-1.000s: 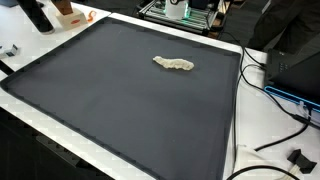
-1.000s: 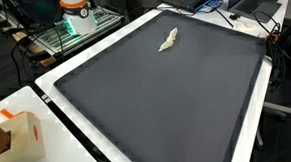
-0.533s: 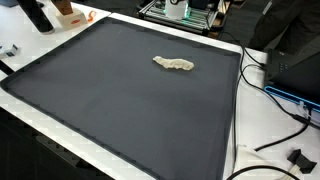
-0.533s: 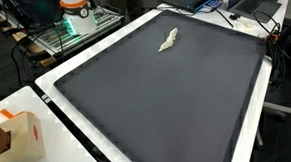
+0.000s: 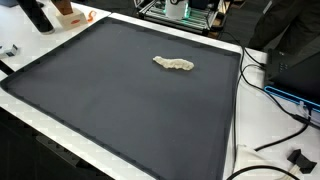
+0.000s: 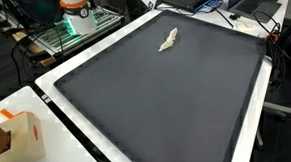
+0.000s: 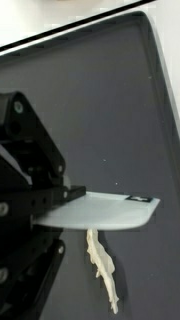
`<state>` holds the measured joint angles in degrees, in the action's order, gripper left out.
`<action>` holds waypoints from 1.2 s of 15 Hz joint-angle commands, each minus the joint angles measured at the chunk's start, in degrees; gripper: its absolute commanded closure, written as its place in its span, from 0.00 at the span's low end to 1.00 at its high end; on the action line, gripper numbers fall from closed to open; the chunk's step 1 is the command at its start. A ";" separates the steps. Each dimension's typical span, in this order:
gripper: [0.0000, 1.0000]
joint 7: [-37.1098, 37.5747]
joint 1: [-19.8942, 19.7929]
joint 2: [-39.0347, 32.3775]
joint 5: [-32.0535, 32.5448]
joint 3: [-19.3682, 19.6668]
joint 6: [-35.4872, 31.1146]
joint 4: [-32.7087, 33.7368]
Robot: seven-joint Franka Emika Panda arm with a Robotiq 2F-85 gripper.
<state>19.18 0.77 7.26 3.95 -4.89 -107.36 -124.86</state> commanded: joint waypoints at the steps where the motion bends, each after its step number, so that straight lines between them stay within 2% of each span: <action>1: 0.99 10.02 1.19 -5.73 0.08 -1.12 -3.38 1.10; 4: 0.99 20.36 2.39 -10.63 1.83 -1.19 -4.65 2.80; 8: 0.99 31.89 4.27 -16.21 3.79 -0.27 -3.21 5.97; 14: 0.99 44.63 7.73 -23.22 9.32 1.15 0.06 10.48; 18: 0.99 49.82 9.97 -26.70 12.95 1.90 3.52 12.94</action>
<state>65.38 8.47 -16.59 14.06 -4.22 -107.31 -114.63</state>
